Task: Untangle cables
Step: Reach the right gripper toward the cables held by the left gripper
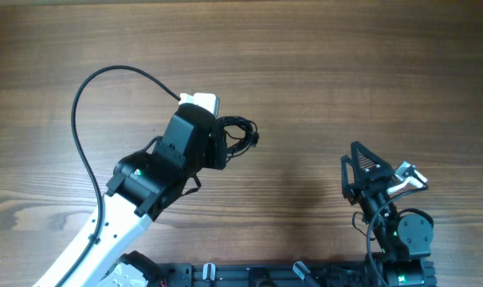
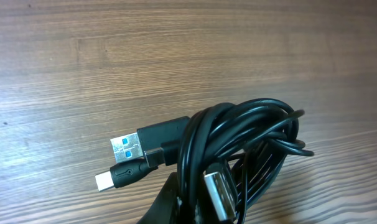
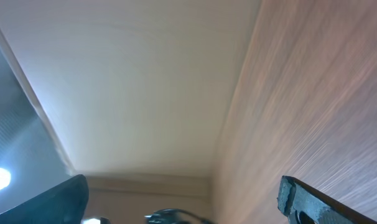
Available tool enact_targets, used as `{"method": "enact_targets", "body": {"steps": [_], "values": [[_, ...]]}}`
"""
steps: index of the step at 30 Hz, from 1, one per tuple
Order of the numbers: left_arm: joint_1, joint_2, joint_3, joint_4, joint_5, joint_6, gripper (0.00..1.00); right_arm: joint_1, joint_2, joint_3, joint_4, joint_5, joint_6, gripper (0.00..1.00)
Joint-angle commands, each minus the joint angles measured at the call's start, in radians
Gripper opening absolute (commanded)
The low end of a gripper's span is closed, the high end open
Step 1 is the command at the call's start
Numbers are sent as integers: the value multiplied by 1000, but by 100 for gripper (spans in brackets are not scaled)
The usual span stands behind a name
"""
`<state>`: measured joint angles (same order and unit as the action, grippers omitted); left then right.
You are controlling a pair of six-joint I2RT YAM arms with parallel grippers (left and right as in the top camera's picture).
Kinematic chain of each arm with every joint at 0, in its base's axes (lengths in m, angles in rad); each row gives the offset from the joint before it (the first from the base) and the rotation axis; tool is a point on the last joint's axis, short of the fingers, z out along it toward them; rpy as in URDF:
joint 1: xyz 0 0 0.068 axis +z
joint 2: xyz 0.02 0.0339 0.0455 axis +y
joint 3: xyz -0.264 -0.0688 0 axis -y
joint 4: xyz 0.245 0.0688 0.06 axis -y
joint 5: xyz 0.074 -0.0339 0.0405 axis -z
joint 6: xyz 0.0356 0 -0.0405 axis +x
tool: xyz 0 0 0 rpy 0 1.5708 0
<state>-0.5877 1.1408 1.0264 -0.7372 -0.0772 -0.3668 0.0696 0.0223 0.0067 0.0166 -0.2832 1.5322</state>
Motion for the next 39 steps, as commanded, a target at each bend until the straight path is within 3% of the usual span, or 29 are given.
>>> {"method": "enact_targets", "body": {"steps": [1, 3, 9, 14, 18, 21, 23, 31, 37, 39], "values": [[2, 13, 6, 19, 53, -60, 4, 0, -3, 0, 9, -36, -22, 100], [2, 26, 6, 21, 84, -60, 4, 0, -2, 1, 11, -135, -371, 100], [2, 66, 6, 26, 174, -60, 4, 0, 95, 158, -141, -193, -665, 99], [2, 84, 6, 42, 328, 47, 4, 0, 335, 449, -473, -237, -935, 100], [2, 84, 6, 61, 388, 91, 4, 0, 486, 553, -482, -419, -872, 99], [2, 84, 6, 72, 444, 90, 4, 5, 571, 550, -362, -691, -1006, 78], [1, 84, 6, 80, 477, 79, 4, 22, 616, 550, -361, -743, -1083, 69], [1, 84, 6, 84, 482, -63, 4, 159, 710, 550, -366, -552, -1249, 62], [0, 84, 6, 93, 541, -68, 4, 250, 780, 550, -340, -265, -1233, 49], [0, 84, 6, 82, 541, -68, 4, 250, 793, 550, -291, -264, -1233, 45]]}}
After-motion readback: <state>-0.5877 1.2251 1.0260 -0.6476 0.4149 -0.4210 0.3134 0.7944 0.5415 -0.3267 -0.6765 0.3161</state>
